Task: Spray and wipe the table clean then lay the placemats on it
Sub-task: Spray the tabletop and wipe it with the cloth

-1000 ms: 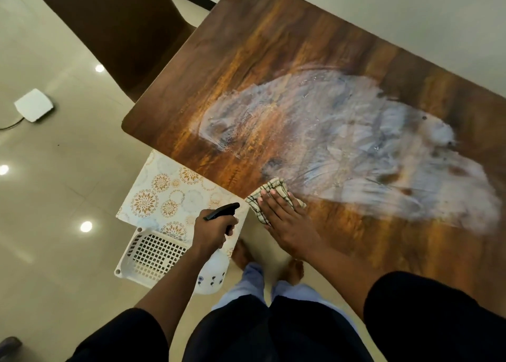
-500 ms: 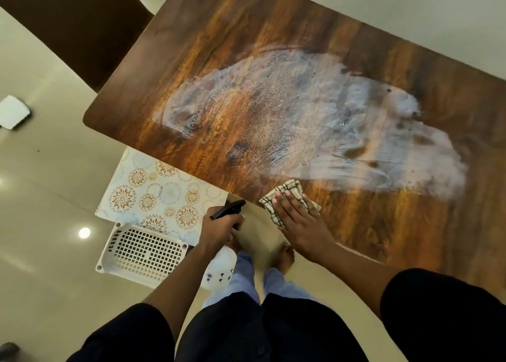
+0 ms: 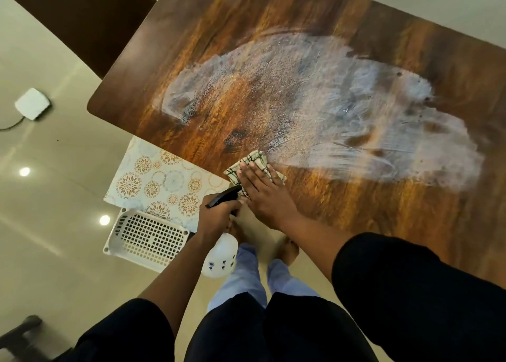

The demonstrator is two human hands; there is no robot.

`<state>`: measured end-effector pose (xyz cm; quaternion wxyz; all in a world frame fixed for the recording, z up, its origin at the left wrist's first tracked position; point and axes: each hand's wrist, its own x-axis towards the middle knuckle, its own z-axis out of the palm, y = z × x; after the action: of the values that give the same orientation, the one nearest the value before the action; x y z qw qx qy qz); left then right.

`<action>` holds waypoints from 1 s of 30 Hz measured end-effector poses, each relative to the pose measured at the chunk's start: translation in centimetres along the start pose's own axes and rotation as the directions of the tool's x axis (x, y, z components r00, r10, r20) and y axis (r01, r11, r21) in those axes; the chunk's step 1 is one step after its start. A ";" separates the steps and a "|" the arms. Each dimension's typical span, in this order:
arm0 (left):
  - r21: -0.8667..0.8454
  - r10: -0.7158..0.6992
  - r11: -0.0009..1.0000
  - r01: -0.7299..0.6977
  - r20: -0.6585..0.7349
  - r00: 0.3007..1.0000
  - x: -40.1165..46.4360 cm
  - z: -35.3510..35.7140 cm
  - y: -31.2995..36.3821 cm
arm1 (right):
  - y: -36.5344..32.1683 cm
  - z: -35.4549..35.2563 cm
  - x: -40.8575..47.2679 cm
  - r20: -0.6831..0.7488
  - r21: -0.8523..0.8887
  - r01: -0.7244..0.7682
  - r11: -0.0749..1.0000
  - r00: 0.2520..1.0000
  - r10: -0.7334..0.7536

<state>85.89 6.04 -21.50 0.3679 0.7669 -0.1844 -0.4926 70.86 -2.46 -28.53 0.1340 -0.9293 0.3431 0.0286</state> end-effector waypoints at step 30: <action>0.018 0.015 1.000 -0.017 0.077 0.997 2.5 -3.6 1.3 | -2.2 0.9 -0.3 -0.049 -0.023 -0.078 0.997 0.996 0.076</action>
<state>90.32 4.95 -21.23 0.3573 0.7492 -0.2091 -0.5170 72.10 -0.47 -28.84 0.1127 -0.9174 0.3814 0.0158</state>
